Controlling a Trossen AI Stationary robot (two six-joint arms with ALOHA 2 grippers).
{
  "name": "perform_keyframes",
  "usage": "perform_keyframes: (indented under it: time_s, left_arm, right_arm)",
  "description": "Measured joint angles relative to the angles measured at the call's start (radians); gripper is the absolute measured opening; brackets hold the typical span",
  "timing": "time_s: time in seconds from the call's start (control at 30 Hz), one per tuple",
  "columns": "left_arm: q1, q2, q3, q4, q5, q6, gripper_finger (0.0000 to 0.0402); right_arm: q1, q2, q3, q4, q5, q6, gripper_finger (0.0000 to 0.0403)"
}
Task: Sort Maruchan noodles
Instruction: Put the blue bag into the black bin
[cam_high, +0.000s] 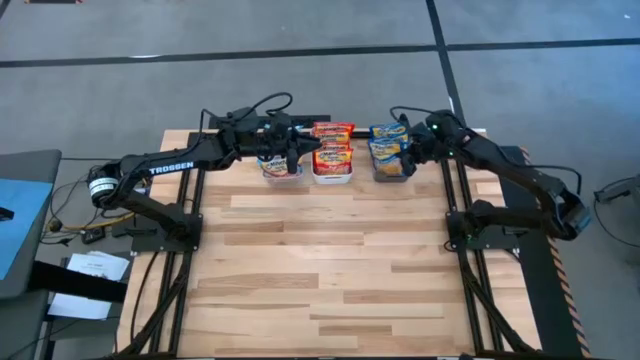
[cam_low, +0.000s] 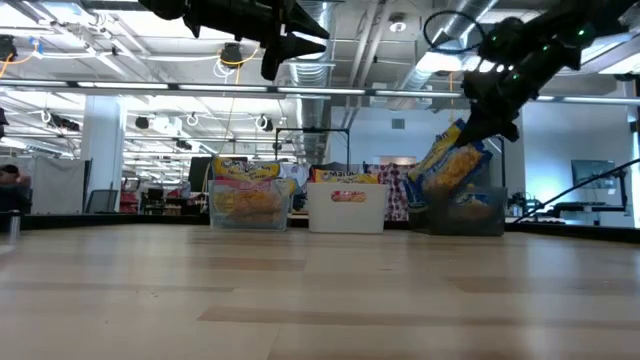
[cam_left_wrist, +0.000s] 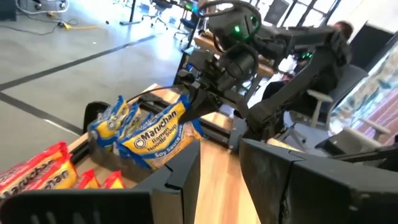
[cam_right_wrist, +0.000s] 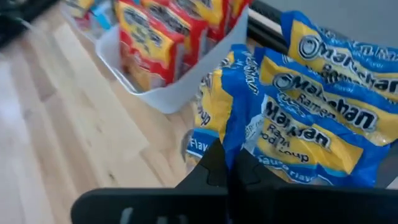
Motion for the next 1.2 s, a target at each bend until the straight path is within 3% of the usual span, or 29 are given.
perform_keyframes:
  time_s: [0.33, 0.43, 0.6, 1.0, 1.2]
  left_arm:
    - [0.000, 0.000, 0.000, -0.028, -0.001, 0.070, 0.0100]
    - [0.000, 0.000, 0.000, -0.027, -0.001, 0.125, 0.0100]
    - [0.005, 0.000, 0.000, -0.026, -0.031, 0.169, 0.0100]
    - [0.077, 0.000, 0.000, -0.023, -0.047, 0.112, 0.0100]
    - [0.085, 0.000, 0.000, -0.022, -0.046, 0.106, 0.0100]
  right_arm:
    - [0.001, 0.098, 0.000, 0.029, 0.171, -0.098, 0.0005]
    - [0.002, 0.100, 0.000, 0.028, 0.179, -0.135, 0.0014]
    - [0.002, 0.100, 0.000, -0.006, 0.197, -0.171, 0.0038]
    - [0.002, 0.094, 0.002, -0.022, 0.199, -0.044, 0.0123]
    - [0.002, 0.083, 0.088, -0.134, 0.198, -0.035, 0.0156]
